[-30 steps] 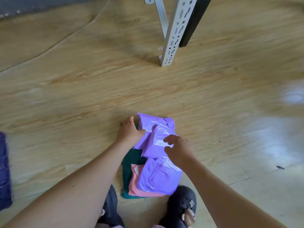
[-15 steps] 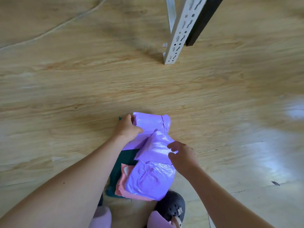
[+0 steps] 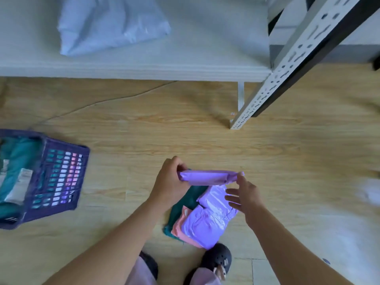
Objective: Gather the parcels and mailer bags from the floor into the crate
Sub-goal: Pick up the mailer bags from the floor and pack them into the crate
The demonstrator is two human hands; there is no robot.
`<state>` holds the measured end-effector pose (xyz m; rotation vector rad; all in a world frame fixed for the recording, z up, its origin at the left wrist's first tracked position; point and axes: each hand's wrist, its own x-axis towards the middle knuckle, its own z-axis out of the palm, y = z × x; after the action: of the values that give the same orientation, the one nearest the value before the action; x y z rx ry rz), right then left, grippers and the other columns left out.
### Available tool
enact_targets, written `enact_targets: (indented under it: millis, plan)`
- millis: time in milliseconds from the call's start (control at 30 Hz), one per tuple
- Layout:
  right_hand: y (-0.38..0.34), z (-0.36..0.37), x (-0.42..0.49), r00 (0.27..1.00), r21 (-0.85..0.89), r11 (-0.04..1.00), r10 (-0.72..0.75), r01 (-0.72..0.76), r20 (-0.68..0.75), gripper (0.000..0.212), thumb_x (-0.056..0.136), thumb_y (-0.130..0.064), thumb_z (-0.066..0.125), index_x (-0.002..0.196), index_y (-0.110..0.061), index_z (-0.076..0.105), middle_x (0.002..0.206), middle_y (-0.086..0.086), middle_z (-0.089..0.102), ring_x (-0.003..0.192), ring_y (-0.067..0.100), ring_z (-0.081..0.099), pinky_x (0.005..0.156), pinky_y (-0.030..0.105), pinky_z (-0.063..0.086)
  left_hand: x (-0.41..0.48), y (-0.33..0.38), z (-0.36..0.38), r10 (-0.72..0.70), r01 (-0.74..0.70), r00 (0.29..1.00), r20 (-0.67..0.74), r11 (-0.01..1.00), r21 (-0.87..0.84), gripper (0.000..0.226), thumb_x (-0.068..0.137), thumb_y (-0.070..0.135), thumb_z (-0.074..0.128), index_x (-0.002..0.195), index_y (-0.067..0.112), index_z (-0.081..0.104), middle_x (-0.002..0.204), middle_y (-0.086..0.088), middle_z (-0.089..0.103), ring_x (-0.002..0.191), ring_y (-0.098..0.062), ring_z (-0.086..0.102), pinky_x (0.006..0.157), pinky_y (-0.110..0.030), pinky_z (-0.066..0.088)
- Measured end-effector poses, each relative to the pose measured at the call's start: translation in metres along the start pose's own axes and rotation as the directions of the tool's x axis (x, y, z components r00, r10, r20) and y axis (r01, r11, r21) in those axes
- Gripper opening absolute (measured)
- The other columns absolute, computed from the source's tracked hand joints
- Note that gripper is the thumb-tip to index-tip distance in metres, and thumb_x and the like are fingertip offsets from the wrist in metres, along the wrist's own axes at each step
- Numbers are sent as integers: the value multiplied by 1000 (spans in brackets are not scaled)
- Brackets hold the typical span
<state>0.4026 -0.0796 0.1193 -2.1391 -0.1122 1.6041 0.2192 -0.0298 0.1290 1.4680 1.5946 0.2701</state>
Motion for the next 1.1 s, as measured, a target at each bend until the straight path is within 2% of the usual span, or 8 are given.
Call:
enact_targets:
  millis: [133,267,433,633,733,900,1000,1100]
  plan:
    - [-30,10,-52,998,132,989,55,-59,35,38,94,-47,46,108,-12,50,89,15,65,73,31,64,70,37,54,-33,20,-46,129,-130,990,-48,992,-6,45,67,-9,59,70,32,40,84,3,48,71,-2,48,62,-9,35]
    - [-46,34,-85,999,186,982,21,-29,46,23,87,-4,60,110,0,58,69,13,60,53,21,62,54,27,57,-52,20,-90,274,-273,956,-103,962,24,51,61,-18,48,71,31,42,85,9,41,73,1,46,65,-7,36]
    - [-47,74,-115,997,231,973,-12,-6,75,23,82,18,50,91,-2,56,71,13,54,55,18,54,43,20,54,-73,-15,-145,299,-291,948,-105,953,88,44,59,-22,44,78,17,50,95,6,42,88,-10,50,75,-13,39]
    - [-36,139,-155,995,175,980,-99,96,13,36,80,21,37,81,-10,53,63,9,47,50,20,42,34,17,44,-114,-72,-217,77,-63,995,-63,979,196,65,73,-17,50,129,17,47,136,5,30,129,-9,34,95,-10,27]
    - [-29,177,-174,992,173,977,-125,125,-12,37,80,22,34,82,-10,54,63,10,47,42,19,43,30,13,38,-124,-99,-247,-230,230,969,-89,973,-1,56,89,-5,43,140,17,36,142,-7,40,129,-21,43,102,-26,37]
    - [-11,262,-216,986,176,974,-156,144,60,45,80,23,31,105,-7,54,72,12,52,55,21,47,31,15,40,-147,-147,-298,-560,536,826,59,749,-391,55,96,48,40,140,14,36,136,-7,50,121,-28,51,92,-39,46]
    - [0,313,-240,975,86,986,-158,146,156,52,78,23,31,108,-14,54,76,10,56,59,24,51,40,22,48,-162,-176,-331,-575,527,813,88,664,-530,50,90,49,49,126,15,49,121,-7,61,110,-27,59,82,-34,49]
    - [10,362,-265,942,-201,940,-224,277,250,57,74,23,31,109,-14,55,66,7,55,44,20,44,41,23,40,-177,-202,-371,-551,403,831,-80,694,-596,18,91,34,56,97,17,58,102,-6,64,97,-25,61,77,-29,49]
